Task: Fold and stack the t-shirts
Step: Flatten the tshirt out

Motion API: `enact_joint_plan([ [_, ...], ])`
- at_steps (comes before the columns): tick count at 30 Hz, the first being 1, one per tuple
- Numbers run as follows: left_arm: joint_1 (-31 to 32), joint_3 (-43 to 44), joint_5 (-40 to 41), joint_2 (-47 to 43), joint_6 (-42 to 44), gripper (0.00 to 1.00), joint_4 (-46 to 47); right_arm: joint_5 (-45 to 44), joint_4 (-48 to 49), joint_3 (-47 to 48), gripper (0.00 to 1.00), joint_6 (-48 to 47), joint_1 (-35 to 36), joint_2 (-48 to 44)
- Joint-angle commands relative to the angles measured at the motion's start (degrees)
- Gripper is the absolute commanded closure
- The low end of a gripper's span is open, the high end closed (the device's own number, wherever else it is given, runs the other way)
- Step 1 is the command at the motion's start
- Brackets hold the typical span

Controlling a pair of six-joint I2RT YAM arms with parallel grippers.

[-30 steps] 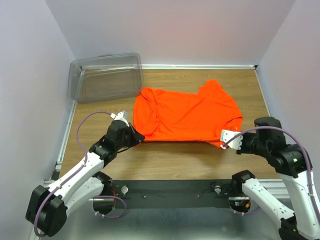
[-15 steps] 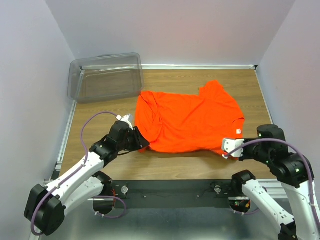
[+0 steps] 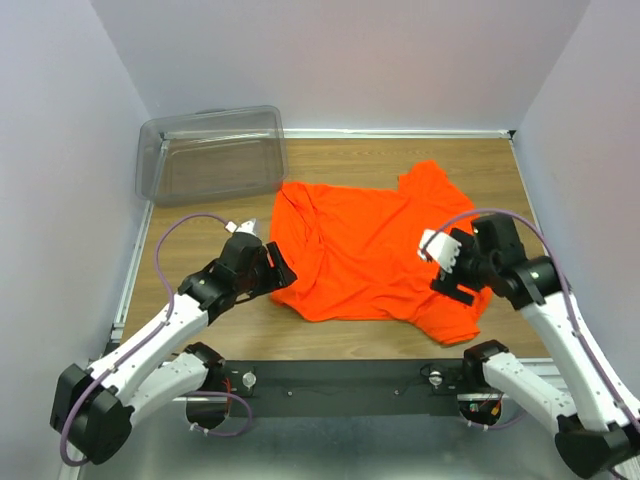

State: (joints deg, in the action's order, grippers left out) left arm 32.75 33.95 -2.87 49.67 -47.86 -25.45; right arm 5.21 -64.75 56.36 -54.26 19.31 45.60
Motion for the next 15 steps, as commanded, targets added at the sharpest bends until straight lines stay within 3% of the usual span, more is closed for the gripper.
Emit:
enact_joint_plan([
  [1, 0.21, -0.99, 9.54, 3.76, -5.04, 0.29, -0.74, -2.40, 19.95, -4.41, 0.07, 18.97, -2.25, 5.19],
  [4, 0.12, -1.26, 12.01, 9.12, -10.84, 0.29, -2.40, 6.97, 26.06, -4.42, 0.10, 22.52, -13.47, 12.99],
  [5, 0.12, -1.09, 12.54, 11.74, -11.81, 0.29, -4.67, 10.92, 26.34, -1.89, 0.11, 22.71, -22.21, 15.45],
  [8, 0.21, -1.34, 12.37, 14.83, -14.28, 0.29, -6.80, 25.96, 25.64, 3.56, 0.14, 22.71, -36.74, 26.88],
  [11, 0.12, -3.80, 9.22, 14.76, -15.42, 0.29, -3.14, 30.73, 25.11, 6.04, 0.16, 20.69, -41.36, 34.19],
  [15, 0.21, -4.95, 8.76, 15.72, -16.48, 0.30, -0.30, 32.40, 25.11, 5.87, 0.16, 19.81, -41.81, 37.36],
])
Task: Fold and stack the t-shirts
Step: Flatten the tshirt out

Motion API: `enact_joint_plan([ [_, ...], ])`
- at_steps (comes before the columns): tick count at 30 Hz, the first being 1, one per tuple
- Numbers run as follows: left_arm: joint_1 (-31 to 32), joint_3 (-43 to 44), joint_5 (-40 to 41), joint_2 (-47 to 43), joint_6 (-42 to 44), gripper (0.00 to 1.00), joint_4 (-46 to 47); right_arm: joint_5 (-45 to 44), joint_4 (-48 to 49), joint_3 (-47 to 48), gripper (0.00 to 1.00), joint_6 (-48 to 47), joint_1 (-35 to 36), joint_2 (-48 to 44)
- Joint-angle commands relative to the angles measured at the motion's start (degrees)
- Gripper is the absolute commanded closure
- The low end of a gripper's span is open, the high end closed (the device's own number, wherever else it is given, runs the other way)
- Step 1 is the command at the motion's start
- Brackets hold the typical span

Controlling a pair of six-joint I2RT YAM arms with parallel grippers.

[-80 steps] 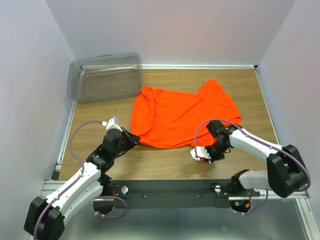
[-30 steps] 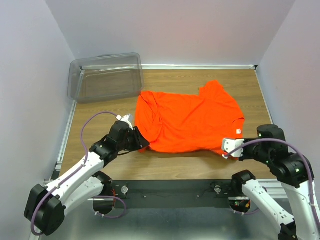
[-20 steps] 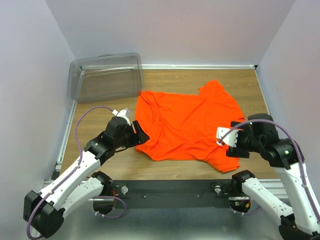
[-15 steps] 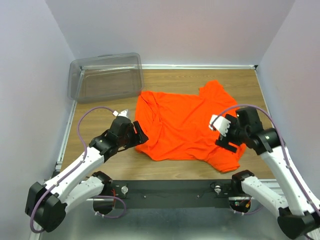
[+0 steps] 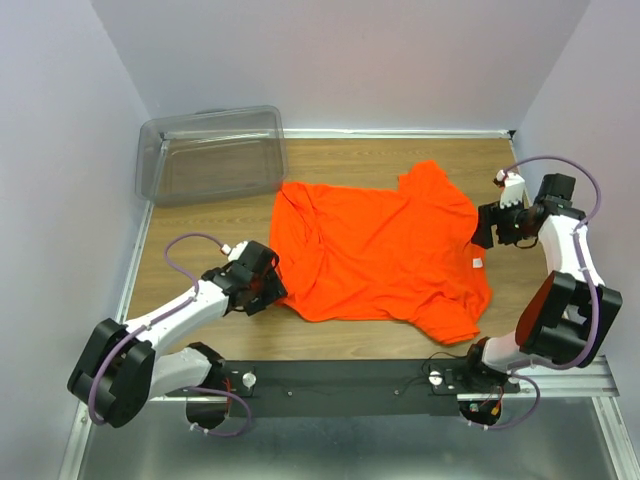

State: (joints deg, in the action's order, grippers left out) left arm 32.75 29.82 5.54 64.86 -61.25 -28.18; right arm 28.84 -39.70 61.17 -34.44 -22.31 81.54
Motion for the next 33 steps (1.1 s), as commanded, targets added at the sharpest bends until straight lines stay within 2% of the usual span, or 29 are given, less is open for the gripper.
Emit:
enact_joint_plan([
  [1, 0.12, -0.47, 0.96, 0.79, -2.99, 0.31, 2.69, 8.78, 0.15, 0.89, 0.16, -0.19, -0.19, 1.95],
  [5, 0.12, -0.03, 1.58, 2.02, -2.29, 0.51, 5.15, 9.56, 0.68, 1.76, 0.17, 0.24, -1.24, 6.95],
  [6, 0.12, 0.15, 1.49, 2.02, -1.33, 0.65, 5.51, 9.83, 0.68, 2.20, 0.17, 0.42, -1.60, 7.84],
  [9, 0.12, 1.02, 2.19, 0.97, 1.13, 0.89, 5.95, 10.62, 0.68, 4.57, 0.19, 1.21, -3.18, 11.52],
  [11, 0.12, 2.08, 3.33, -1.56, 3.77, 0.94, 5.16, 10.62, 0.68, 6.93, 0.19, 1.74, -4.14, 13.29],
  [16, 0.12, 3.49, 3.95, -9.39, 9.04, 0.96, 4.28, 9.83, 0.59, 11.51, 0.19, 4.10, -4.50, 18.82],
  [20, 0.12, 3.75, 2.64, -13.96, 9.84, 0.95, 1.65, 9.39, 0.59, 15.82, 0.19, 6.83, -4.50, 24.00],
  [24, 0.12, 3.14, -0.87, -14.41, 10.19, 0.92, 1.73, 8.69, 0.68, 19.86, 0.20, 8.94, -4.50, 30.23],
  [28, 0.21, 1.56, -3.25, -13.62, 10.19, 0.92, 3.57, 7.11, 0.59, 24.52, 0.25, 11.14, -4.50, 36.40],
  [33, 0.12, 0.32, -4.22, -12.22, 10.19, 0.92, 5.16, 6.32, 0.59, 24.88, 0.27, 11.23, -3.89, 39.84],
])
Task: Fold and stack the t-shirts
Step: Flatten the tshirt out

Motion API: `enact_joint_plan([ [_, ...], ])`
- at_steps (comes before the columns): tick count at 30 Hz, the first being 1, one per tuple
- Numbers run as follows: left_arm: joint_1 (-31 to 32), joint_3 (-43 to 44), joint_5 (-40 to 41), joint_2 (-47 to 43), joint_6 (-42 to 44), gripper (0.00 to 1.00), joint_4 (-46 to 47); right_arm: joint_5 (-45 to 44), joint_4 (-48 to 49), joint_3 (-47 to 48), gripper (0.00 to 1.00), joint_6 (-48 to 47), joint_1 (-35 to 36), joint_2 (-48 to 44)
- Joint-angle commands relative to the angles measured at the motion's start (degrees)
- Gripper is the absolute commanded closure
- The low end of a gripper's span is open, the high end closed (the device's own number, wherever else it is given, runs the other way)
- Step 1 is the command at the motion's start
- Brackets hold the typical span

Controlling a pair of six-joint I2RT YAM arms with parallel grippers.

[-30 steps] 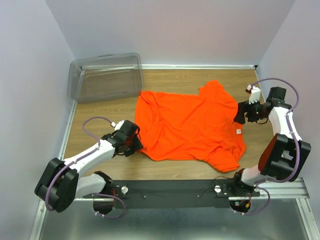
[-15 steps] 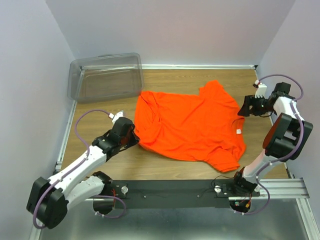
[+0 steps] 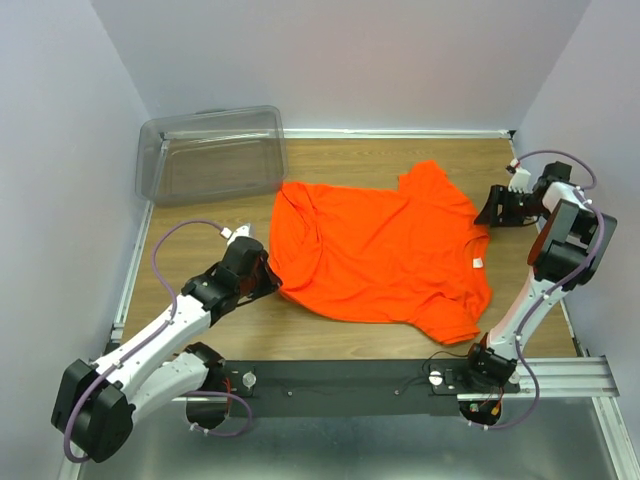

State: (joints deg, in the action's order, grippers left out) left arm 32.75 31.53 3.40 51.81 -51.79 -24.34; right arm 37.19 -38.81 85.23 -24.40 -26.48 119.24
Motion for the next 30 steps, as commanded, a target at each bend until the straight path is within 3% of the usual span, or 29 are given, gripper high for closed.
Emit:
enact_joint_plan([
  [1, 0.21, -1.64, -2.08, 0.83, 0.64, 0.92, 1.40, -2.29, -0.22, 0.47, 0.27, 1.03, 0.38, 2.31],
  [4, 0.12, -2.00, -2.17, 1.62, 0.64, 0.92, 1.93, -2.47, -0.39, 0.02, 0.34, 0.67, 0.38, 2.66],
  [7, 0.21, -2.17, -2.52, 2.94, 0.64, 0.92, 2.28, -2.91, -0.65, -0.15, 0.64, 0.32, 0.38, 2.75],
  [8, 0.12, -2.09, -2.43, 3.73, 0.72, 0.93, 2.19, -3.35, -0.83, -0.24, 0.82, -0.11, 0.38, 1.97],
  [10, 0.21, -2.00, -2.61, 4.52, 0.99, 0.93, 2.19, -4.75, -0.83, -0.15, 0.99, -0.47, 0.38, 0.91],
  [16, 0.12, -1.47, -3.05, 7.16, 1.60, 0.93, 2.28, -13.80, 0.83, 5.81, 0.99, -0.56, -3.48, -2.43],
  [26, 0.21, -0.59, -3.13, 10.59, 2.75, 0.92, 2.98, -16.80, 1.28, 6.00, 1.00, -4.77, -6.30, -1.64],
  [30, 0.21, -0.33, -6.47, 11.47, 3.89, 0.87, 2.89, -17.24, 1.63, 5.82, 0.99, -5.30, -6.30, -0.94],
])
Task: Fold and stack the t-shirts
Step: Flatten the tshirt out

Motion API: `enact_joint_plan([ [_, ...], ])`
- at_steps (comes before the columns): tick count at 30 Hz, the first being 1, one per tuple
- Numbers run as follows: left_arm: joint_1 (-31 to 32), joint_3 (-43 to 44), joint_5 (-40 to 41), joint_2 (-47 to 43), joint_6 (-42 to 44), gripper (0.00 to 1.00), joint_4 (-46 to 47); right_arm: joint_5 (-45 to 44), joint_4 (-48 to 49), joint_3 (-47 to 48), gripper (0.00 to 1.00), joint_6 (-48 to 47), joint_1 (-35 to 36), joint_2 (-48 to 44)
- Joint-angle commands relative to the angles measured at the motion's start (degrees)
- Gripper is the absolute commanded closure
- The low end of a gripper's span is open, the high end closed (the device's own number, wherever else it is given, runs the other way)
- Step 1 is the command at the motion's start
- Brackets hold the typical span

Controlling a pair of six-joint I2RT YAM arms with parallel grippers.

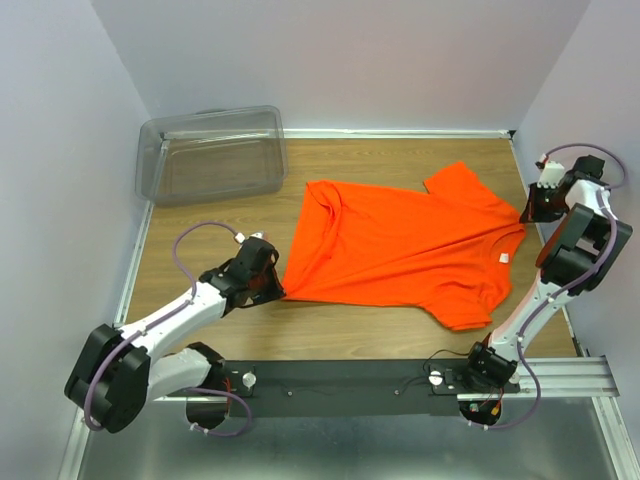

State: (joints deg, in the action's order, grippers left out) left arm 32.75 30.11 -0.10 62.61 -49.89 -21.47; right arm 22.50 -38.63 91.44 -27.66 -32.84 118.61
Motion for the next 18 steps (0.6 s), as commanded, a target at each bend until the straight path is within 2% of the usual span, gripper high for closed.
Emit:
enact_joint_plan([
  [1, 0.12, 0.92, -3.50, 0.32, 1.99, 0.86, -0.14, -2.72, 1.63, -0.38, 0.99, -2.13, 0.06, -0.13],
  [4, 0.12, -0.05, -5.35, -3.45, 0.32, 0.84, -0.76, -3.08, 1.89, -0.47, 0.99, -2.66, 0.06, -0.22],
  [5, 0.12, -0.57, -5.61, -6.85, -0.12, 0.78, -1.11, -2.90, 1.81, -0.65, 0.96, -3.10, 0.14, -0.31],
  [7, 0.21, -0.84, -4.83, -10.65, -1.26, 0.56, -1.99, -2.99, 1.81, -0.91, 0.87, -3.63, 0.06, -0.57],
  [8, 0.12, -0.49, -3.61, -14.58, -1.52, 0.31, -2.78, -2.90, 1.81, -1.35, 0.79, -4.24, -0.03, -0.66],
  [10, 0.12, 0.04, -1.58, -18.38, -1.62, 0.12, -3.31, -2.29, 1.81, -1.96, 0.69, -4.94, 0.06, -1.27],
  [11, 0.12, 0.65, -0.79, -19.97, -1.27, 0.08, -3.05, -1.42, 1.72, -2.40, 0.60, -5.82, 0.06, -1.62],
  [14, -0.06, 1.09, 2.55, -23.58, 0.31, 0.07, 1.85, 0.60, 1.72, -3.81, 0.48, -6.88, 0.06, -3.37],
  [16, -0.15, 1.09, 2.39, -21.84, 1.37, 0.07, 6.42, 1.75, 1.72, -4.34, 0.45, -6.97, 0.14, -4.26],
  [17, -0.41, 0.92, 1.69, -20.44, 2.33, 0.07, 12.97, 2.89, 1.63, -4.51, 0.43, -6.97, 0.23, -5.22],
  [18, -0.58, 1.00, 1.68, -16.16, 3.47, 0.07, 15.73, 3.33, 1.63, -4.60, 0.41, -6.97, 0.49, -5.75],
])
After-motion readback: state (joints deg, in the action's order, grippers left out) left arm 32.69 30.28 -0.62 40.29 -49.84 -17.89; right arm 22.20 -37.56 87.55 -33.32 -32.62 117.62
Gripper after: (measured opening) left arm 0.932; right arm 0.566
